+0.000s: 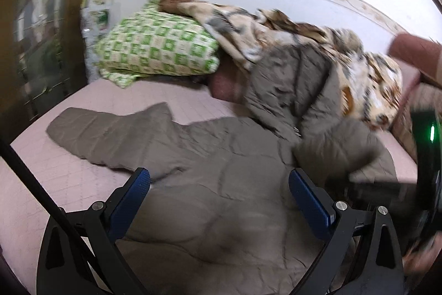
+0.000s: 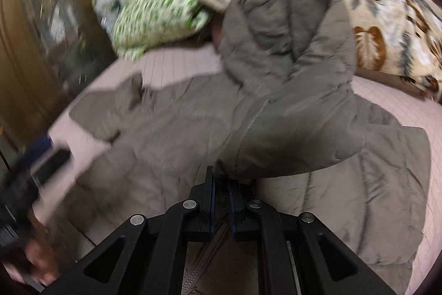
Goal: Fold large clothes
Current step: 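Carry the held sleeve across the jacket body with the right tool, release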
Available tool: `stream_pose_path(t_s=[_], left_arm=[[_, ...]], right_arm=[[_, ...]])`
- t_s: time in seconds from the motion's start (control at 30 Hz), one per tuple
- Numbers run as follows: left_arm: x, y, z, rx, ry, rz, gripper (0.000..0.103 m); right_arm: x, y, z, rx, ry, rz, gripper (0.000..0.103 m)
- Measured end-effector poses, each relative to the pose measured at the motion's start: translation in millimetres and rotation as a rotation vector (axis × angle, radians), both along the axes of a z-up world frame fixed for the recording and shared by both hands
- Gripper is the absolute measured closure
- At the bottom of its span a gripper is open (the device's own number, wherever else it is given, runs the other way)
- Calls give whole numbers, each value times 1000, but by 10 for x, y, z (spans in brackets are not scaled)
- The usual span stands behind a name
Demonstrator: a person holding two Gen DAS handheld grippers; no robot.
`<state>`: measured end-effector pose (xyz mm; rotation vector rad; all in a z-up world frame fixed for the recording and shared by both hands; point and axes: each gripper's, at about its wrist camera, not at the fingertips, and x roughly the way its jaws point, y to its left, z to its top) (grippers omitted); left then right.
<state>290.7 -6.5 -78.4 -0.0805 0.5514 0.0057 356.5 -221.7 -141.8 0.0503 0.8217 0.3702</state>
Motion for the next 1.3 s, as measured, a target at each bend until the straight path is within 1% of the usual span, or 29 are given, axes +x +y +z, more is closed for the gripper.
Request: stream_pose_path(t_s=[0.07, 0.13, 0.2, 0.23, 0.27, 0.33, 0.4, 0.43, 0.5, 0.6, 0.63, 0.67, 0.7, 0.73, 0.8, 0.87, 0.9, 0.97, 1.0, 1.03, 1.07, 1.13, 1.17, 1.23, 1.3], left_arm=[[25, 103, 14, -18, 4, 39, 3], [53, 177, 11, -30, 13, 64, 3], [71, 229, 4, -35, 19, 80, 3], [77, 240, -4, -36, 23, 83, 3], [85, 255, -7, -40, 27, 85, 3], [92, 261, -8, -42, 30, 89, 3], [99, 259, -4, -40, 23, 83, 3], [114, 252, -7, -36, 22, 79, 3], [143, 208, -24, -27, 25, 57, 3], [238, 72, -54, 7, 32, 4, 3], [285, 14, -77, 17, 41, -10, 3], [338, -33, -113, 21, 58, -33, 3], [414, -91, -171, 23, 91, -62, 3], [487, -139, -224, 23, 121, -77, 3], [604, -210, -324, 24, 169, -98, 3], [709, -235, -405, 22, 202, -94, 3], [747, -249, -438, 15, 217, -102, 3], [840, -266, -536, 8, 264, -112, 3], [880, -269, -595, 11, 286, -108, 3], [918, -269, -632, 12, 304, -104, 3], [968, -272, -710, 23, 345, -100, 3], [1036, -285, -838, 42, 415, -90, 2], [1056, -286, -882, 47, 435, -90, 1], [1056, -307, -894, 67, 437, -94, 1], [1031, -328, -872, 85, 423, -97, 1]], right_arm=[[9, 99, -95, -24, 16, 23, 93], [27, 182, -175, -51, 31, 44, 89], [19, 239, -215, -62, 41, 54, 83], [21, 268, -232, -55, 50, 62, 73], [26, 275, -243, -32, 66, 83, 60], [2, 298, -227, 4, 77, 123, 51], [-48, 274, -160, 37, 62, 143, 51], [-55, 195, -86, 77, 48, 143, 51], [-58, -10, 50, 136, 13, 106, 51], [10, -566, 253, 199, -55, -71, 51], [33, -826, 296, 217, -71, -161, 51], [46, -982, 313, 223, -74, -217, 51], [55, -1242, 315, 230, -76, -308, 51], [57, -1480, 292, 240, -70, -385, 51], [64, -1773, 217, 246, -49, -467, 51], [103, -1978, 110, 239, -15, -513, 56], [125, -2064, 22, 242, 14, -532, 56], [176, -2196, -152, 275, 79, -559, 60], [189, -2239, -225, 279, 107, -575, 61], [210, -2282, -323, 276, 146, -594, 66], [234, -2301, -404, 270, 178, -613, 68], [259, -2339, -543, 286, 223, -639, 69], [260, -2334, -561, 285, 229, -638, 69], [282, -2284, -555, 235, 228, -636, 69], [290, -2238, -520, 203, 226, -638, 68]])
